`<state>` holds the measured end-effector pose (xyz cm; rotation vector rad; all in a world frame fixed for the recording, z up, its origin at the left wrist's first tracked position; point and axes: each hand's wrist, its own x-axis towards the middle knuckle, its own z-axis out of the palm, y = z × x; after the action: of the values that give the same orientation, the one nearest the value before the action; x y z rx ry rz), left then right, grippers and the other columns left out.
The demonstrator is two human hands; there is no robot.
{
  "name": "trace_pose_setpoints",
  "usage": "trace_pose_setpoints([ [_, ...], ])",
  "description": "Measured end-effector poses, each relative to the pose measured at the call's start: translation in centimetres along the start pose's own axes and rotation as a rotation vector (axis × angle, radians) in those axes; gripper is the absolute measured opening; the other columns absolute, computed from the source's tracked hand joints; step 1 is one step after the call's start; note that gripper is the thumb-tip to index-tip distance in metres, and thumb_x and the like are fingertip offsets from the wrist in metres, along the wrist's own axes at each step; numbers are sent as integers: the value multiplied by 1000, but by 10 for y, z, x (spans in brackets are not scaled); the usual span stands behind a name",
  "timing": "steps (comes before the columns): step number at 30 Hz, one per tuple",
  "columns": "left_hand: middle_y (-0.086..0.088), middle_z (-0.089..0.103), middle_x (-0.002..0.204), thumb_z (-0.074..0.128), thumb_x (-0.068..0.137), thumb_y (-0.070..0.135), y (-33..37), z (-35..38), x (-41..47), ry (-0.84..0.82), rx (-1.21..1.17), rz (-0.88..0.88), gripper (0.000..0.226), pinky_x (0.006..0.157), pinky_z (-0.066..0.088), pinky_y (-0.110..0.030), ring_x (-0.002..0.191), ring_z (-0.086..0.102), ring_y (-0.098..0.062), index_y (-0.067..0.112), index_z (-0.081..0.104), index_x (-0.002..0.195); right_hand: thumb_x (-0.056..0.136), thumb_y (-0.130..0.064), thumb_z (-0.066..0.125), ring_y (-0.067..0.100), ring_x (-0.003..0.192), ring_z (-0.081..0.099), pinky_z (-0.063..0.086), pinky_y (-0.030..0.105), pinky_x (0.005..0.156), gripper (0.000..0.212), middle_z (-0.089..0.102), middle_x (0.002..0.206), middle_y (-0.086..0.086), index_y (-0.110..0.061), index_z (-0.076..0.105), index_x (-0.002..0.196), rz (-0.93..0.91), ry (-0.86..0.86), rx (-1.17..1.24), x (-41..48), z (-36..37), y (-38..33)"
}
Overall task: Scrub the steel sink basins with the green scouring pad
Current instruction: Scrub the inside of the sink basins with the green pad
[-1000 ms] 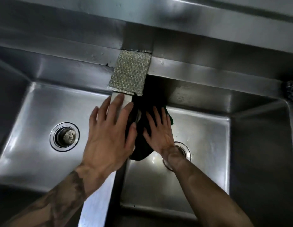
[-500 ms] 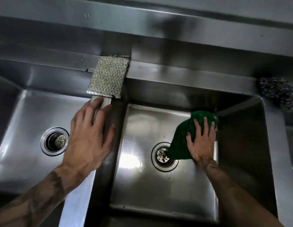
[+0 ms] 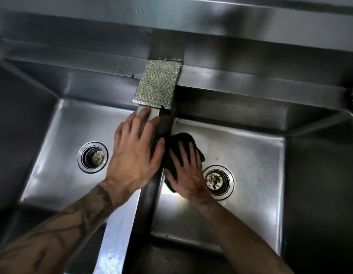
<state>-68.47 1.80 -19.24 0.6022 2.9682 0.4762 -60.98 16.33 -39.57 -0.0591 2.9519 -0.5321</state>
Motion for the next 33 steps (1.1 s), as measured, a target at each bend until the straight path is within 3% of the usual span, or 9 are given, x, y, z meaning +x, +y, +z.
trace_pose_setpoints([
  [10,-15,37,164,48,102,37,4,-4,0,-55,8,-9,53,119,34,-61,151,38,-39,12,49,149,98,-57,44,46,157,4,21,63,122,71,6,173,8,-31,26,161,-487,-225,-37,-130,20,13],
  [16,-14,39,162,46,102,38,3,-2,1,-27,17,4,53,118,35,-60,148,40,-39,12,48,148,99,-57,44,43,158,4,18,61,123,68,7,173,5,-32,29,160,-449,-274,-20,-122,17,9],
  [24,-16,39,160,48,101,35,3,-1,1,12,11,23,53,118,35,-59,146,41,-41,11,48,148,99,-59,43,41,158,9,17,59,125,65,16,172,5,-33,35,158,-455,-263,-151,-182,-18,114],
  [30,-15,39,160,47,101,36,-1,5,2,43,33,38,52,116,38,-59,142,44,-41,12,47,147,98,-58,45,45,158,5,9,61,126,73,7,173,6,-33,23,162,-466,-275,-66,-138,9,38],
  [33,-17,38,160,45,102,37,-6,7,2,52,40,59,53,115,38,-59,140,44,-43,10,46,148,100,-57,43,42,158,3,10,60,126,71,6,174,5,-32,21,163,-432,-264,-50,-139,16,41],
])
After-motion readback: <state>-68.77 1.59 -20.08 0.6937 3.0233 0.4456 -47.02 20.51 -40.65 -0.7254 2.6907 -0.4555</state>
